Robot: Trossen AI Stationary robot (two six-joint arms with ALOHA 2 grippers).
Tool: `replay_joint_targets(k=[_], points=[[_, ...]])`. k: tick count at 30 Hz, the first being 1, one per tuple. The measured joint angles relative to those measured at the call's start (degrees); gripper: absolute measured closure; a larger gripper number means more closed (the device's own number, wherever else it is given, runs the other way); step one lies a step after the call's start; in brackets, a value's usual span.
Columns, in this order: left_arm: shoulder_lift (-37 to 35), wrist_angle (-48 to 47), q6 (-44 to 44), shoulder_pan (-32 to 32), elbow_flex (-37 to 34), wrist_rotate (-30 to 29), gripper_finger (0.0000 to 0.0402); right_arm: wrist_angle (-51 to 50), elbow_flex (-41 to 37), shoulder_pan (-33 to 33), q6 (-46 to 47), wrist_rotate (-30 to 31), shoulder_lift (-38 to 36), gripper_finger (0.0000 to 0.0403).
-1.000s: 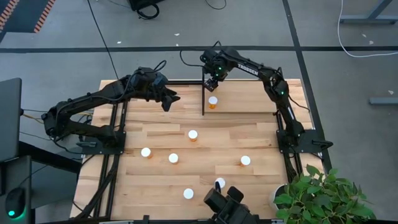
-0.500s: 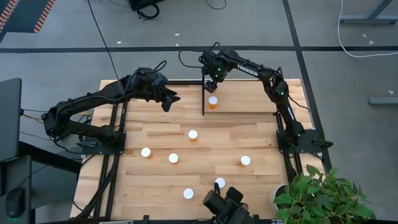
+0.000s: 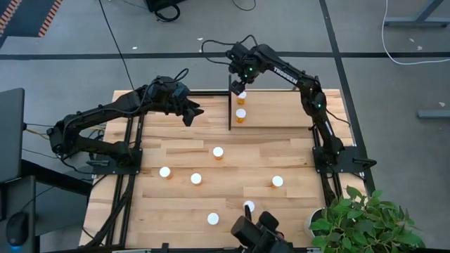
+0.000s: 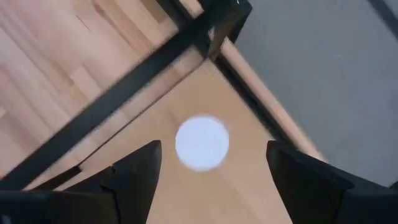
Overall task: Pick and place medicine bottles onto shelf by color
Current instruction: Put the orange pill bottle on the shelf
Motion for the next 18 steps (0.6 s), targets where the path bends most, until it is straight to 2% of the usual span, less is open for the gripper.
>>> replay_joint_targets(k=[6,13,18], points=[[0.0,0.2,1.8,0.0,0.0,0.0,0.0203,-7.6,-2.7,2.9,4.5,-1.3,-4.1,0.0104],[0.0,0.0,5.6,0.4,0.0,0.0,0.0202,-10.8,-4.5,9.4,13.8,-1.3,-8.3,0.0104],[0.0,-1.2,7.0,1.8,0.0,0.0,0.0201,-10.5,-11.4,16.2,23.3,-0.1,-13.1,0.0104]])
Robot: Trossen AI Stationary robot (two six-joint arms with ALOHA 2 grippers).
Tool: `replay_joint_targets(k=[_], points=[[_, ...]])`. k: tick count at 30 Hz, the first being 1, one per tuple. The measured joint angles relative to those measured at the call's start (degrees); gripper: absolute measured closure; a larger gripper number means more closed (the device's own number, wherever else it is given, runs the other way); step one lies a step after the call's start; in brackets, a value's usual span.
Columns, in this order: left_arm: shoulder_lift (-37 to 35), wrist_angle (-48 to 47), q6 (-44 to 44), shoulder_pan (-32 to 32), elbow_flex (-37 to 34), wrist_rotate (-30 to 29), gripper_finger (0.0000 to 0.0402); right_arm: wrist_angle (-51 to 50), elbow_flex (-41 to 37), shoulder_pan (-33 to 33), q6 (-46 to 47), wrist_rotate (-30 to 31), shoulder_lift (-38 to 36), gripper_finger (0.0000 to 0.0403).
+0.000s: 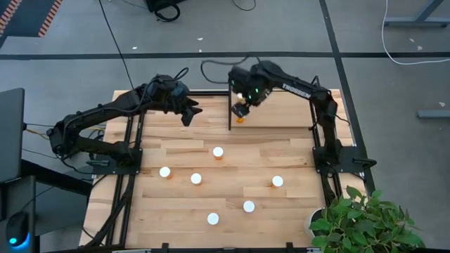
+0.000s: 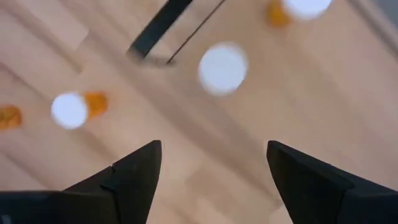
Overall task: Pick and place medicine bottles onto shelf by color
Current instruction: Put the orange pill bottle on the shelf
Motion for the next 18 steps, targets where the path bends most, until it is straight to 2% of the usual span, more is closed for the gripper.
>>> replay_joint_targets(k=[6,11,15,18], points=[[0.0,-1.2,0.4,1.6,0.0,0.0,0.0203,3.3,-19.2,9.8,13.6,2.3,-8.9,0.0104],[0.0,-1.9,0.0,1.7,0.0,0.0,0.02,14.6,-37.5,17.5,26.5,0.0,-16.9,0.0105],[0.0,-2.0,-0.6,1.3,0.0,0.0,0.0204,21.4,-48.2,23.2,33.7,-2.5,-20.8,0.0105],[0.0,-1.9,-1.2,0.9,0.0,0.0,0.0206,22.4,-53.8,27.1,38.8,-2.6,-21.7,0.0104]])
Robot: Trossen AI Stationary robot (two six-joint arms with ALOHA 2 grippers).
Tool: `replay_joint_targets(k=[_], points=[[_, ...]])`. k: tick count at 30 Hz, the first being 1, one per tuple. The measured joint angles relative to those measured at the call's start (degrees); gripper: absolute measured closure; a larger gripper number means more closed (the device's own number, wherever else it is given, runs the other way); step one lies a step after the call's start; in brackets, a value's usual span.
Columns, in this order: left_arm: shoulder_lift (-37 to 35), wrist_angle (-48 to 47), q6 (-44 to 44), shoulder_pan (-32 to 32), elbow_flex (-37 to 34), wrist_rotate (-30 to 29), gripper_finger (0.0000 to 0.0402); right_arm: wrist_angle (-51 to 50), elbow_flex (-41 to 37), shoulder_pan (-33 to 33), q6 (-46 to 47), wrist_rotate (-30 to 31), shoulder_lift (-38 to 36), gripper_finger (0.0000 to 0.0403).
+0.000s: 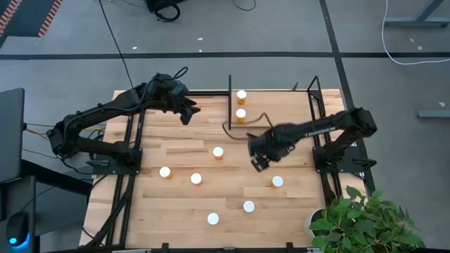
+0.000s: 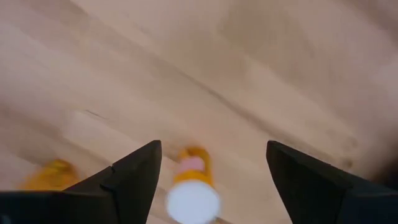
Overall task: Pick and place medicine bottles onto shelf by color
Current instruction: Put the orange pill bottle on the shelf
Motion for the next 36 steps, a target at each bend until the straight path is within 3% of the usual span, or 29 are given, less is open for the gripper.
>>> replay_joint_targets(k=[9,16,26,36], points=[[0.0,-0.3,-7.5,-0.5,0.0,0.0,0.0193,3.0,-6.0,9.2,6.1,-1.7,-0.3,0.0075],[0.0,-0.9,-11.2,-3.6,0.0,0.0,0.0181,7.8,-6.0,13.8,10.6,2.1,-0.4,0.0053],[0.0,-0.9,-11.3,-6.8,0.0,0.0,0.0179,9.6,-7.2,15.2,14.0,6.5,-0.3,0.0052],[0.0,-0.9,-12.5,-6.8,0.0,0.0,0.0183,15.5,-12.3,15.2,14.4,1.1,-0.3,0.0052]])
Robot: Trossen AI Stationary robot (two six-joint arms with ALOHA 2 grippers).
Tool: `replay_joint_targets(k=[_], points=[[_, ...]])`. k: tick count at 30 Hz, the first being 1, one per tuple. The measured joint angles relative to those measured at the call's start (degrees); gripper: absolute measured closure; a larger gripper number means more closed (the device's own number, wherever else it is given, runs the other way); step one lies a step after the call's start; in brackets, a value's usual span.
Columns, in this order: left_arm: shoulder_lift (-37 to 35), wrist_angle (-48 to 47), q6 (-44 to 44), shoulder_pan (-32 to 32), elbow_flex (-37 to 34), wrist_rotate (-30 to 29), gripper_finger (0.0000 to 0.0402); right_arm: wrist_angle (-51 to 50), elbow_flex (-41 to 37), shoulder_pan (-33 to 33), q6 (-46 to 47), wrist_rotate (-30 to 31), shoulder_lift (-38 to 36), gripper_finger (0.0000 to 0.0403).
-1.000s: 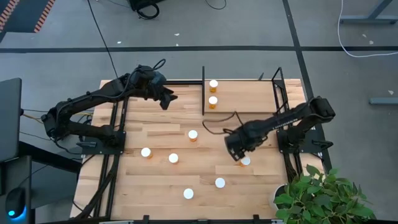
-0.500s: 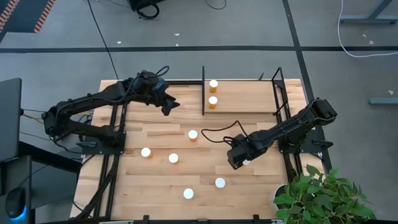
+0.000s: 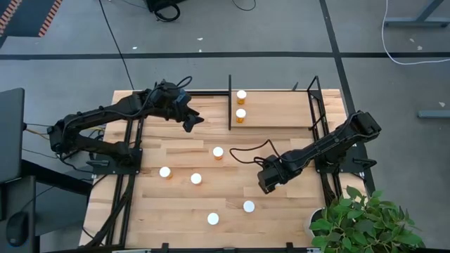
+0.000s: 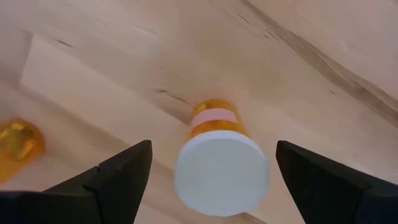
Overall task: Pick and place medicine bottles onto shelf by color
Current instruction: Put the orange pill bottle on the shelf
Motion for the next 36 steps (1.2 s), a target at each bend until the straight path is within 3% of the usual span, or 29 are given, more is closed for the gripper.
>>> replay_joint_targets(k=[10,29,36], points=[[0.0,0.0,-0.2,0.0,0.0,0.0,0.0185,0.0,-0.1,0.0,0.0,-2.1,0.0,0.0064],[0.0,0.0,-0.1,0.0,0.0,0.0,0.0193,-0.1,-0.1,-0.1,-0.8,-4.3,0.0,0.0173],[0.0,0.0,-0.1,0.0,0.0,0.0,0.0198,-0.3,1.7,-3.7,-6.1,-6.4,0.1,0.0173]])
